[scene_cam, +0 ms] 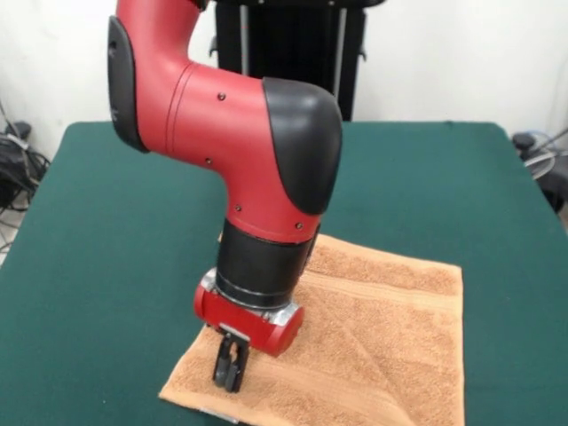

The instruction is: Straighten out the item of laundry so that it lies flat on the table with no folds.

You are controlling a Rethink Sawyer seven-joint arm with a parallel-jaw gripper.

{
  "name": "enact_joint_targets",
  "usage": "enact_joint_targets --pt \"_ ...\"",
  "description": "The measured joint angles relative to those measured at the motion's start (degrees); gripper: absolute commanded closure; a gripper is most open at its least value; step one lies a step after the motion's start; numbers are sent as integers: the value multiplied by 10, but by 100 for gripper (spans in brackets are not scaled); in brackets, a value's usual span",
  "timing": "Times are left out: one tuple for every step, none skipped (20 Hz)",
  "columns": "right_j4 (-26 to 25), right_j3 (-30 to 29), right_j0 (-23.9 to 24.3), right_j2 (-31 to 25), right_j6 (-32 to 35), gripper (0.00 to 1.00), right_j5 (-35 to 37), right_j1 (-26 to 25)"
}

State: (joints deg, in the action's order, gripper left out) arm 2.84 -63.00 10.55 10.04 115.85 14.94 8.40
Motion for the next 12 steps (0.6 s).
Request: enact_joint_targets --pt "-9 12 7 -4 0 100 -2 -4" --pt "-12 17 10 -7 0 100 -3 -6" --pt "-18 24 16 -11 0 100 -3 -8" --pt "-22 29 19 -13 0 100 -3 -10" --pt "-23 32 21 -14 0 100 -3 -10" --pt "-28 38 25 -18 0 100 -3 -12" --pt "-34 47 33 -24 0 100 -3 -14" --pt "-39 52 38 -29 0 100 -3 -16" --pt "-43 57 43 -33 0 100 -3 -17" --pt "-45 61 46 -36 0 100 -3 -17" --pt "-47 63 49 -39 0 100 -3 -18" --pt "-54 68 55 -45 0 100 -3 -19"
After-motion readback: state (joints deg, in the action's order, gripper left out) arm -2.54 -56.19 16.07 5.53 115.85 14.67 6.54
